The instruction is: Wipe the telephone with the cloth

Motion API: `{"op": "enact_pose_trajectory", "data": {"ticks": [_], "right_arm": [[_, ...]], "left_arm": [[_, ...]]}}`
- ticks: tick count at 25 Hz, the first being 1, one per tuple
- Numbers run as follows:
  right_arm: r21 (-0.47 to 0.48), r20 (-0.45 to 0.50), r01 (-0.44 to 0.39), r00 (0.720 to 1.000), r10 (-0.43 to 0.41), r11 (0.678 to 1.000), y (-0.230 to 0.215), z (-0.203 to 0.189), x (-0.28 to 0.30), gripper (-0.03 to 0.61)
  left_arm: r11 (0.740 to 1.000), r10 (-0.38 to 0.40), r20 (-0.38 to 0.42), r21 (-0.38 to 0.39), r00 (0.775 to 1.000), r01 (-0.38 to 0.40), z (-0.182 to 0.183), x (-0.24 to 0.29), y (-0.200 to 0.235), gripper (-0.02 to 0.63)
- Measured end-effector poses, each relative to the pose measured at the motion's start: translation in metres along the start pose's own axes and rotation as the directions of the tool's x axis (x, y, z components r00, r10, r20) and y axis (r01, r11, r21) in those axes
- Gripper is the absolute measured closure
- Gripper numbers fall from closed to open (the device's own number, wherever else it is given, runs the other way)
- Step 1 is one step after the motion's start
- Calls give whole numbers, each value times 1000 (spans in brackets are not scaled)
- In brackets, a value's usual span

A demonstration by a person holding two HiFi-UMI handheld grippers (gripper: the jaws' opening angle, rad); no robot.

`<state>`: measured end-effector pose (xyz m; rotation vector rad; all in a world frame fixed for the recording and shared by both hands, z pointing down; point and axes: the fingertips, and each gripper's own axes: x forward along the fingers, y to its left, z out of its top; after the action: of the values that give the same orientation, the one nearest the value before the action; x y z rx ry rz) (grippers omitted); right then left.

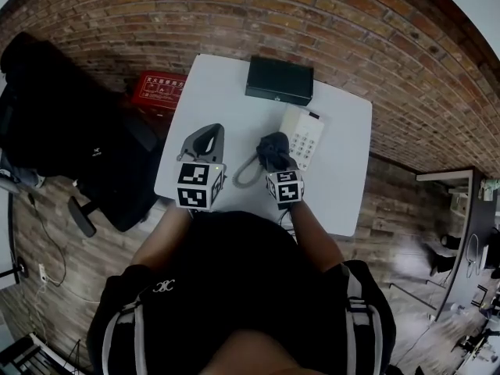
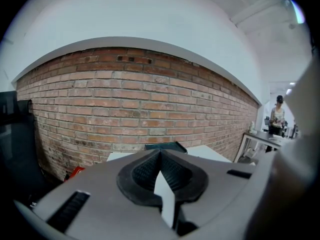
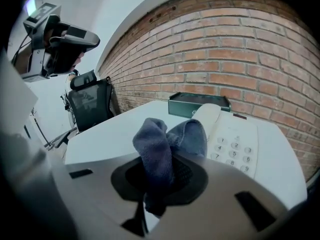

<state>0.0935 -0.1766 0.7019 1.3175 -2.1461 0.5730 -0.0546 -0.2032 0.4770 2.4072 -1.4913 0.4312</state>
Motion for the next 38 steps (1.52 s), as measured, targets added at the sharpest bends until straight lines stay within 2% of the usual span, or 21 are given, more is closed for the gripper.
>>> {"op": "enact_pose_trajectory", "data": {"ticks": [3,6,10,12,16,18,29,38], "right_arm": [[44,3,26,1000,-26,999,-9,-6,-9,560],[144,6,54,998,-55,988,-27,-17,-18,558],[208,-41,140,990,-134,968,-55,-35,-25,558],[213,-57,161,987,-152,964,-61,-40,-24,558],[144,-75,208,977,-199,967,-59,-37,-17,560],[141,-79,219,975,-209,966,-59,-37,-17,560],[222,-80,286,958,-275,932,-96,-62,-54,558],[291,-40,340,938,-343,894,-137,-43,-50,558]], "left_arm": [[1000,-13,0,8,1000,13,0,0,-4,617],[1000,-27,-3,15,1000,27,0,1,-8,617],[999,-47,-9,18,999,47,-2,3,-12,617],[998,-56,-11,22,998,56,-3,5,-16,617],[997,-75,-12,29,997,75,-2,8,-24,617],[996,-83,-12,33,996,84,-2,9,-27,617],[995,-91,-20,41,996,92,-3,14,-38,617],[995,-72,-31,60,997,74,-4,16,-41,617]]}}
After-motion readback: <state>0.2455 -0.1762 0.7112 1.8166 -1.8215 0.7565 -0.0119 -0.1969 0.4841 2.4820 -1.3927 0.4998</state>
